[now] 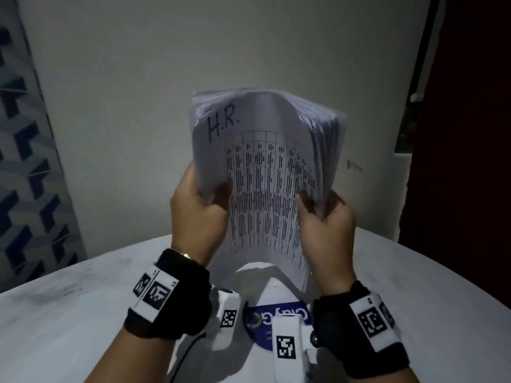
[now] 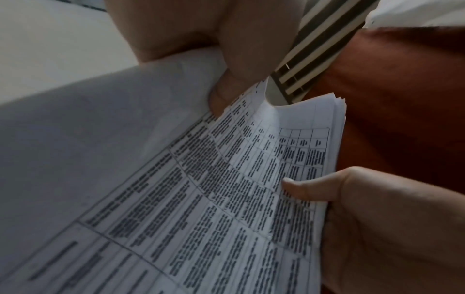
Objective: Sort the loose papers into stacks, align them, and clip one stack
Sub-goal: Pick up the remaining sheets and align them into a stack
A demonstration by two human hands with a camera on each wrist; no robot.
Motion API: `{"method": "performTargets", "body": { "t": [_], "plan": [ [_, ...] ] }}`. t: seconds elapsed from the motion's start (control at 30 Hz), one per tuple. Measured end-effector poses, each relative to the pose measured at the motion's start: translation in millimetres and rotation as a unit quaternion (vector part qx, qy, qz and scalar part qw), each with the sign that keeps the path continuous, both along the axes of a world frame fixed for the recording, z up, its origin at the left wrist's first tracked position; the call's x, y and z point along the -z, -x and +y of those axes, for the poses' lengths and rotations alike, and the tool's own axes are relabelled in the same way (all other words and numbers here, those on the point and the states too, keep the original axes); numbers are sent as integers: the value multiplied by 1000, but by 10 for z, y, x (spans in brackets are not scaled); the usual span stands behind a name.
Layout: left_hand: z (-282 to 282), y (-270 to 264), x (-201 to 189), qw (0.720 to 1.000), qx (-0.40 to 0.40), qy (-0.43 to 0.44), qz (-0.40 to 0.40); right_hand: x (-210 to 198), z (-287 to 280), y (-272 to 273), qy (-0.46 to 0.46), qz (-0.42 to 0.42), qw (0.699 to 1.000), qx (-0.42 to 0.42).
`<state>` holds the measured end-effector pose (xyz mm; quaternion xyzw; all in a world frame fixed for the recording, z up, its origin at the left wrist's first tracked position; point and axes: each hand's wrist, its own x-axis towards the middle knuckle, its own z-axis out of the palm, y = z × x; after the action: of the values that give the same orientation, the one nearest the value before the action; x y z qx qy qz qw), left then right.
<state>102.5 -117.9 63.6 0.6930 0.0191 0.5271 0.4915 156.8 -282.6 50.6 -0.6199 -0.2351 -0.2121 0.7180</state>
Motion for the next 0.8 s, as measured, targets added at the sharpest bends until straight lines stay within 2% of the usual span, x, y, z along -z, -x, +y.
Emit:
{"method": "performTargets", "body": {
  "t": [0.1,0.2,0.3,0.5,0.67,0.8],
  "plan": [
    [37,-26,67,997,45,57,31,34,-10,-15,-1,53,999,-5],
    [131,-63,143,979,109,149,84,77,-73,-129,-9,104,994,-16],
    [216,-95,192,965,135,191,115,74,-85,-194,-15,140,989,-44],
    [170,-35,87,969,173,152,92,8,-159,-181,-90,114,989,-33],
    [124,-33,120,963,208,127,117,14,-294,-200,-23,106,992,-62],
    [1,-30,71,979,176,102,31,-69,-291,-169,-48,44,998,-22]
  ]
}}
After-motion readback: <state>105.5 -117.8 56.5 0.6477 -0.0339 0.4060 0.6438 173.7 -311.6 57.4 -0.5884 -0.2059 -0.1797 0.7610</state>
